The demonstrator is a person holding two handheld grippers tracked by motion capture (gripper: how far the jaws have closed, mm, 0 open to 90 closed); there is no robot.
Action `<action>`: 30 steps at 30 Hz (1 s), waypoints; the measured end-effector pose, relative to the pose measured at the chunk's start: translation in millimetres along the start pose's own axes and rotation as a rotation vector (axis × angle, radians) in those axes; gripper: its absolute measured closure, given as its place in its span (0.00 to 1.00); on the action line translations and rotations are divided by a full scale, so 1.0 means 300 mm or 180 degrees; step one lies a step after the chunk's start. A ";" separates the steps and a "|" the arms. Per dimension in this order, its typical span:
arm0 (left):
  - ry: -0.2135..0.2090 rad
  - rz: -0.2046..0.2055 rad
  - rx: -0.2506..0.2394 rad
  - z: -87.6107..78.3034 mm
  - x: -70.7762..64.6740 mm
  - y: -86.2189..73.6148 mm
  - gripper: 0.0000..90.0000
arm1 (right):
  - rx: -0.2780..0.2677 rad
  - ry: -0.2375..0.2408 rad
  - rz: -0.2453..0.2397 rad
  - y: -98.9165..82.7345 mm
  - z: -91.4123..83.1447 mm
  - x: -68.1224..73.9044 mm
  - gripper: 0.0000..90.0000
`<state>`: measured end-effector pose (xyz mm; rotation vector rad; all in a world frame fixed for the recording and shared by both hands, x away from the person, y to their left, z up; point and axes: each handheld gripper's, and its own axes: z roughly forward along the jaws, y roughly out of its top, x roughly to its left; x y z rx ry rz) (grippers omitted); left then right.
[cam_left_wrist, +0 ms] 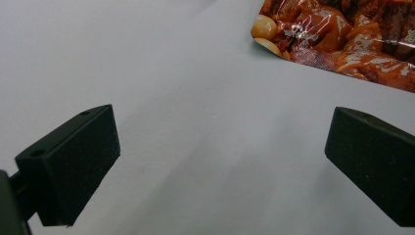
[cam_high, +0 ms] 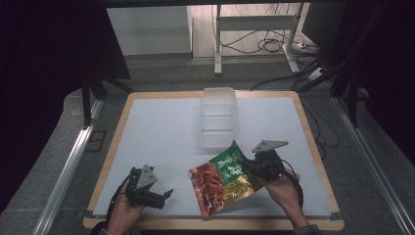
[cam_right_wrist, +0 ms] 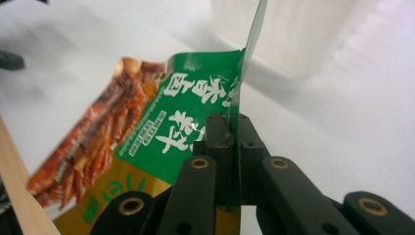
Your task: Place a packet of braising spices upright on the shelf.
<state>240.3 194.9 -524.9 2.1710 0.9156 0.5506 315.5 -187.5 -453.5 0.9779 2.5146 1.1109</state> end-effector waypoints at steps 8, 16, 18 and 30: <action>-0.0014 -0.0019 -0.0043 -0.003 0.003 0.001 0.00 | -0.0070 0.0238 -0.0046 0.107 -0.026 0.004 0.98; -0.0048 -0.0021 -0.0054 -0.004 0.004 0.001 0.00 | -0.0050 0.0331 -0.0206 0.198 -0.037 0.034 0.99; -0.0063 -0.0031 -0.0059 -0.004 0.005 0.001 0.00 | -0.0064 0.0353 -0.0230 0.215 -0.042 0.042 0.99; -0.0070 -0.0068 -0.0127 -0.012 0.009 0.001 0.00 | -0.0168 0.0446 -0.0357 0.300 -0.090 0.081 0.99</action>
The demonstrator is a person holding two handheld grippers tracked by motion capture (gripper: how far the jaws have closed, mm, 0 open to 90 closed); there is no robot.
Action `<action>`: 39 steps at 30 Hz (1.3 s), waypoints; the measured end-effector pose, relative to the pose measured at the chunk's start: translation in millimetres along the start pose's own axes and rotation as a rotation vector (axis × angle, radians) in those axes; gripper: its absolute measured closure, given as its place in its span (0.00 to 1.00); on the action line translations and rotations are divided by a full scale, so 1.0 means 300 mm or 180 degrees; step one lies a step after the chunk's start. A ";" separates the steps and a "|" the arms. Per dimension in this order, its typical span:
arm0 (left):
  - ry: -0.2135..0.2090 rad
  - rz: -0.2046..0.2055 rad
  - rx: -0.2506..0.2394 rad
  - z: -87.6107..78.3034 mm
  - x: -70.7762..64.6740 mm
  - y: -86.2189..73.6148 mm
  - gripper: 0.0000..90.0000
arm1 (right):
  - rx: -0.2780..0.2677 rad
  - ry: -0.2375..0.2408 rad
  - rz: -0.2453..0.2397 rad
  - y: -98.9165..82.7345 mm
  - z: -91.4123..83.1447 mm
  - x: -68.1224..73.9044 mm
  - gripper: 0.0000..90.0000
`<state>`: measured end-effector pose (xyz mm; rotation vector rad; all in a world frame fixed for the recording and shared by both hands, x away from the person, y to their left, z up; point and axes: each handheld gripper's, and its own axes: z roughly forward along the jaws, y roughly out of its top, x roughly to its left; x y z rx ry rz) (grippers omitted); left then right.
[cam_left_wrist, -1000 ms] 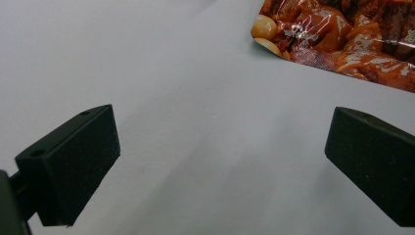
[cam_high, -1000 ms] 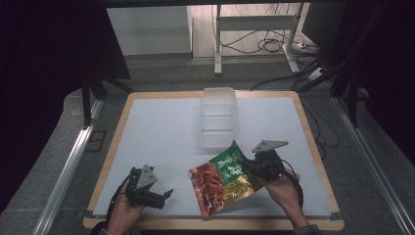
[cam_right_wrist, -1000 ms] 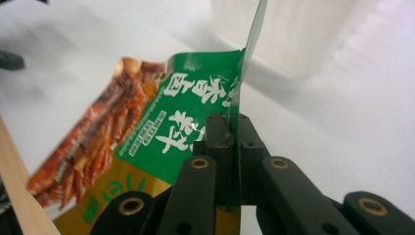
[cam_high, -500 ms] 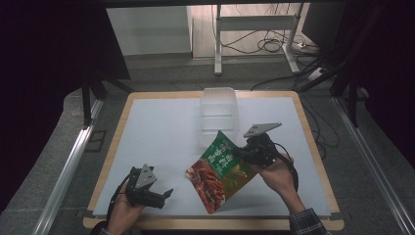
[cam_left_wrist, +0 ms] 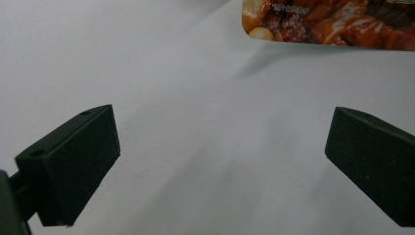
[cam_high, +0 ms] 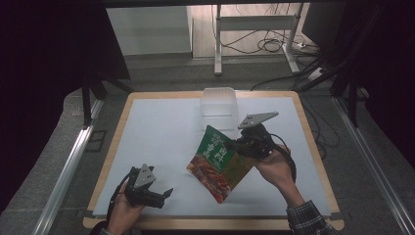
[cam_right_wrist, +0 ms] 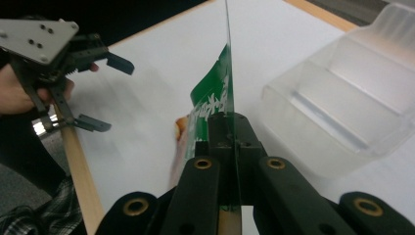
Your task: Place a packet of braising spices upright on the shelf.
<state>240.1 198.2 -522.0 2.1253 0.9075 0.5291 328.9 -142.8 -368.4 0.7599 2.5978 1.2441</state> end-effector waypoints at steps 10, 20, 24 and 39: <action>0.0019 -0.0047 -0.0077 -0.009 0.004 0.001 0.00 | -0.0016 -0.0087 -0.0146 0.056 -0.031 0.010 0.99; 0.0013 -0.0058 -0.0044 -0.006 0.005 0.001 0.00 | -0.0036 -0.0231 -0.0171 0.107 -0.064 -0.021 0.99; 0.0021 -0.0040 -0.0013 -0.005 0.004 0.001 0.00 | -0.0052 -0.0190 -0.0221 0.128 -0.079 -0.039 0.99; 0.0023 -0.0018 0.0024 -0.002 0.001 0.001 0.00 | -0.0140 -0.0252 -0.0332 0.262 -0.124 -0.076 0.99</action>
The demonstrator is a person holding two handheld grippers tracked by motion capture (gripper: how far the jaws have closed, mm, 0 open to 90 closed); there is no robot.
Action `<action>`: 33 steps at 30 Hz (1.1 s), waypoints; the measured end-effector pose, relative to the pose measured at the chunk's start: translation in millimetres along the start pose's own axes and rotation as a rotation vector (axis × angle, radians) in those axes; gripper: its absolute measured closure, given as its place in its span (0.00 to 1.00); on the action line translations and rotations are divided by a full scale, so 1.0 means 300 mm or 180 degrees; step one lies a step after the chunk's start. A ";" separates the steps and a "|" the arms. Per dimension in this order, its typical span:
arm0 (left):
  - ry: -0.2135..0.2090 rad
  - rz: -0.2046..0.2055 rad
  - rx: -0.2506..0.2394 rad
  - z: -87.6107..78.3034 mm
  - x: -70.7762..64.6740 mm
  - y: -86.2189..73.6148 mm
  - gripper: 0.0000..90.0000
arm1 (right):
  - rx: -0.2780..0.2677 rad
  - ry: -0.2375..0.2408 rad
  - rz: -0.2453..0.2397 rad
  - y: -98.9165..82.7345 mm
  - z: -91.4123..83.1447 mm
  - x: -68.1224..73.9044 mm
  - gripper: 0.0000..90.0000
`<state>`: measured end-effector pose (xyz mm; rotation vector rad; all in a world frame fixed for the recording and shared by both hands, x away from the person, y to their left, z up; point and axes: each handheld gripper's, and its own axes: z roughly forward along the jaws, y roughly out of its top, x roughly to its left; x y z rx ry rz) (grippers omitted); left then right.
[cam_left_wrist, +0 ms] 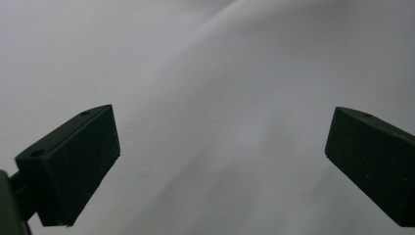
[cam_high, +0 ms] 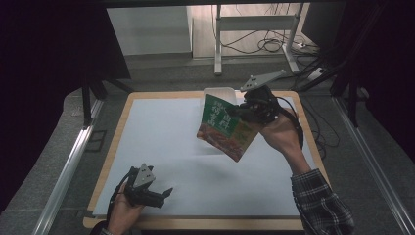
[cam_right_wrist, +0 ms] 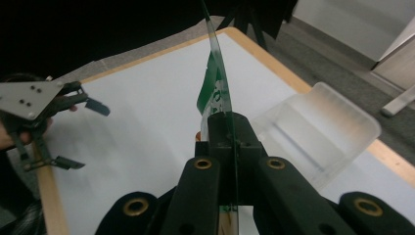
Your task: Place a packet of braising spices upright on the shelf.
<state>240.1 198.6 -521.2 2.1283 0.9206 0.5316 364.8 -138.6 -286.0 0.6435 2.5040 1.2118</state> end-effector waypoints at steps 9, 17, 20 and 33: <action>0.0009 -0.0001 0.0000 -0.001 0.001 0.000 0.00 | -0.0103 -0.0061 0.0090 0.072 -0.003 -0.074 0.99; 0.0008 -0.0011 -0.0008 0.000 0.001 -0.001 0.00 | -0.0156 -0.0114 0.0158 0.111 0.030 -0.134 0.99; 0.0009 -0.0009 -0.0013 -0.001 0.001 -0.001 0.00 | -0.0173 -0.0152 0.0154 0.133 0.043 -0.155 0.99; 0.0023 -0.0016 -0.0033 -0.003 0.002 -0.003 0.00 | -0.0209 -0.0319 0.0208 0.194 0.122 -0.260 0.99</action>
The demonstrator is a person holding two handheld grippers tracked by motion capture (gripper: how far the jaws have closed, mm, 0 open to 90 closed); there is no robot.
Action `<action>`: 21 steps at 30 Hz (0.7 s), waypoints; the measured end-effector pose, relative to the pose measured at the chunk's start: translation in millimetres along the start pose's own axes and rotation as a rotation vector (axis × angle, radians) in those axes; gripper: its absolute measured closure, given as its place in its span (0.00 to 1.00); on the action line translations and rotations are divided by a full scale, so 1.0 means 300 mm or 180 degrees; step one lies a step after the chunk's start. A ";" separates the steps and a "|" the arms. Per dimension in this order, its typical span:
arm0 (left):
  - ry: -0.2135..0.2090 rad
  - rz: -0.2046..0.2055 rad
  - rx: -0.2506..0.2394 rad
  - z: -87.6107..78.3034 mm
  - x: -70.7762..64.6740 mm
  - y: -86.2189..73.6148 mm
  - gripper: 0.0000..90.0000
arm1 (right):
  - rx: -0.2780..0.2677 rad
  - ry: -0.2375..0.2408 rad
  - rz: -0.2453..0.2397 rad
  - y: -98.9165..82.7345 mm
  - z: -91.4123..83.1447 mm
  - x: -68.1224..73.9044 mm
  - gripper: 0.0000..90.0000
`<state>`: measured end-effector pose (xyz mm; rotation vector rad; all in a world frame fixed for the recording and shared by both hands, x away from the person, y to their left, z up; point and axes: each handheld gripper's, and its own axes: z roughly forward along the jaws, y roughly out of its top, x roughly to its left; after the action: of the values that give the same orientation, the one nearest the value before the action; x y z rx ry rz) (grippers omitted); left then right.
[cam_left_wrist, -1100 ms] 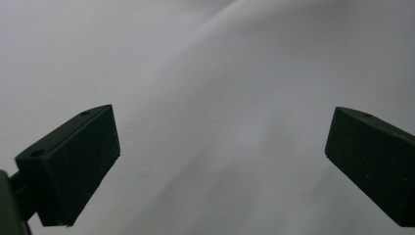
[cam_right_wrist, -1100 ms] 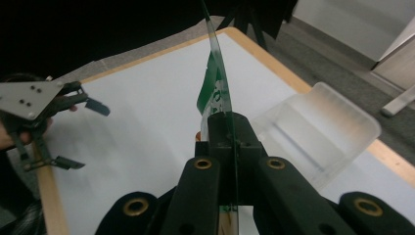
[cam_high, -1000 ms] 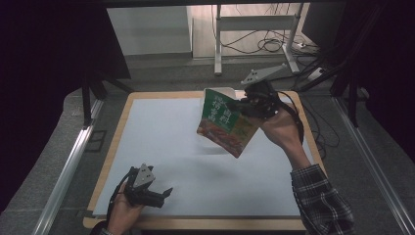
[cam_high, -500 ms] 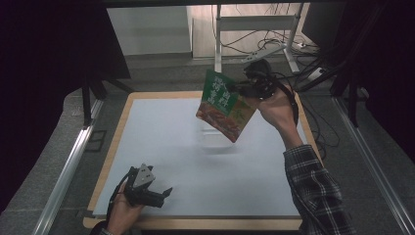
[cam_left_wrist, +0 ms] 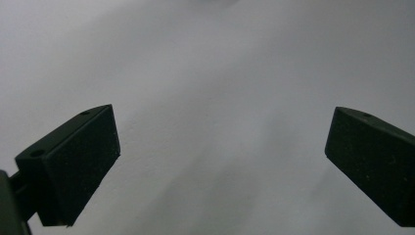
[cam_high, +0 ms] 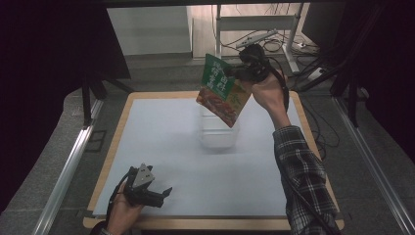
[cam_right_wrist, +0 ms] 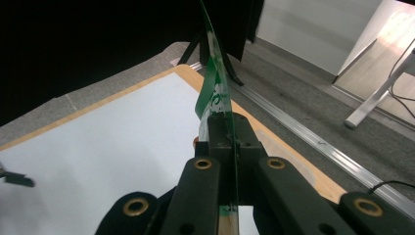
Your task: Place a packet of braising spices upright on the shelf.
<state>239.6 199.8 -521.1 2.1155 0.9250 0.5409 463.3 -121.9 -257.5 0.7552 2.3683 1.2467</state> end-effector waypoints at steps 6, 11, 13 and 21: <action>0.0002 -0.0020 -0.0013 -0.002 0.002 -0.001 0.00 | 0.0037 -0.0075 0.0068 0.003 0.060 -0.048 0.99; 0.0002 -0.0017 -0.0011 -0.001 0.002 -0.001 0.00 | 0.0016 -0.0149 0.0118 -0.001 0.101 -0.088 0.99; -0.0001 -0.0010 -0.0007 -0.001 0.003 -0.001 0.00 | -0.0008 -0.0179 0.0138 -0.005 0.116 -0.100 0.99; -0.0015 -0.0006 0.0013 0.000 0.003 -0.002 0.00 | -0.0101 -0.0253 0.0091 -0.028 0.178 -0.130 0.99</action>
<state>240.0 200.7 -521.5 2.1185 0.9260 0.5333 520.4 -115.0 -291.1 0.8159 2.2767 1.2392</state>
